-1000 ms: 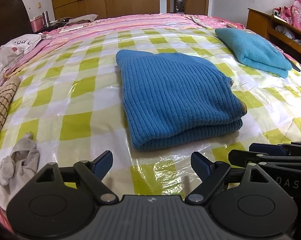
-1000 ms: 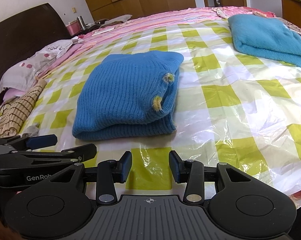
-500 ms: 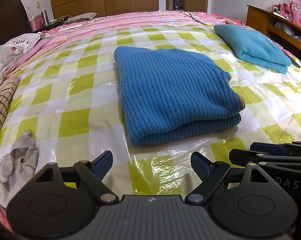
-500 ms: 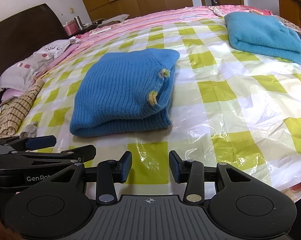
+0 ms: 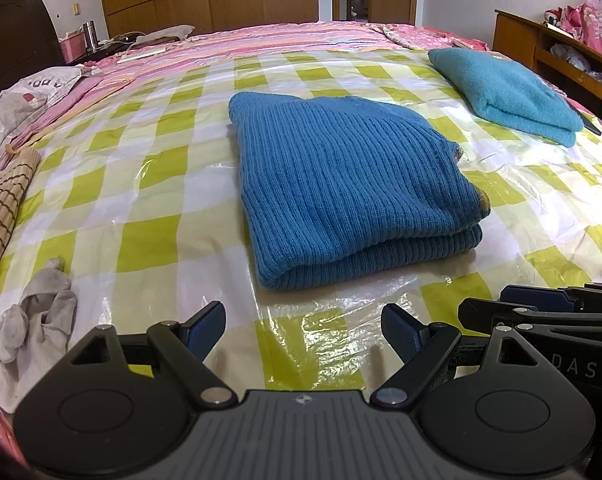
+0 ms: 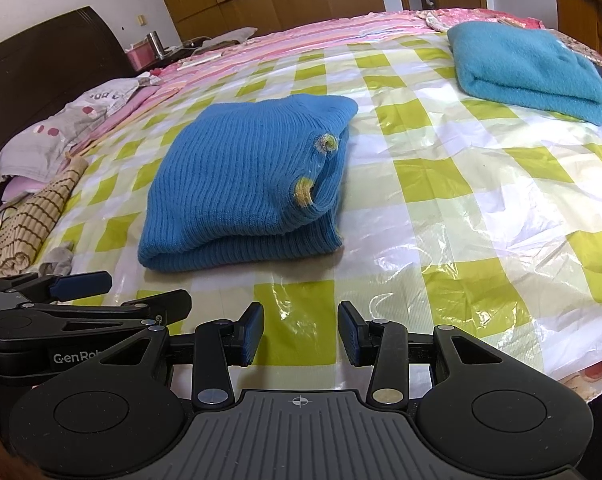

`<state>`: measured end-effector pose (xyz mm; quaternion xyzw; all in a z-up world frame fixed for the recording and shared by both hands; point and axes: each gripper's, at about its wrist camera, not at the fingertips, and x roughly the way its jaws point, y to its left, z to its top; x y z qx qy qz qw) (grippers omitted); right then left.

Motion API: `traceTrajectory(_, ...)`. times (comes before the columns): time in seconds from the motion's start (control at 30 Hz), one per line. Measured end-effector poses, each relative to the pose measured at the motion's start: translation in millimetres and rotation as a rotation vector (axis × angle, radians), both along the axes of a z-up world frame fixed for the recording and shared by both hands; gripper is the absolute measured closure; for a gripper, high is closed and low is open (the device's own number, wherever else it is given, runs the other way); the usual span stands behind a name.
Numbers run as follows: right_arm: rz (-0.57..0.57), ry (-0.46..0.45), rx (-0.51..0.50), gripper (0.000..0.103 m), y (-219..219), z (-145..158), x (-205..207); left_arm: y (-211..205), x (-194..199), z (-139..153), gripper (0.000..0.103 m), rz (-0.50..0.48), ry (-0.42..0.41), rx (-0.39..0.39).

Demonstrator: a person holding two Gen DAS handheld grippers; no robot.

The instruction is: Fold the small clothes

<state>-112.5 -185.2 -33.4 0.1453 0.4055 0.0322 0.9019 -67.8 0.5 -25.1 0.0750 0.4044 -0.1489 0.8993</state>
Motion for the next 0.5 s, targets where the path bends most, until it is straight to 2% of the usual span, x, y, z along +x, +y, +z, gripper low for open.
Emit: traceTrajectory(0.5,0.0,0.0,-0.004,0.062,0.3,-2.2,-1.2,0.4,-0.8,-2.0,0.014,0.004,0.011,-0.003)
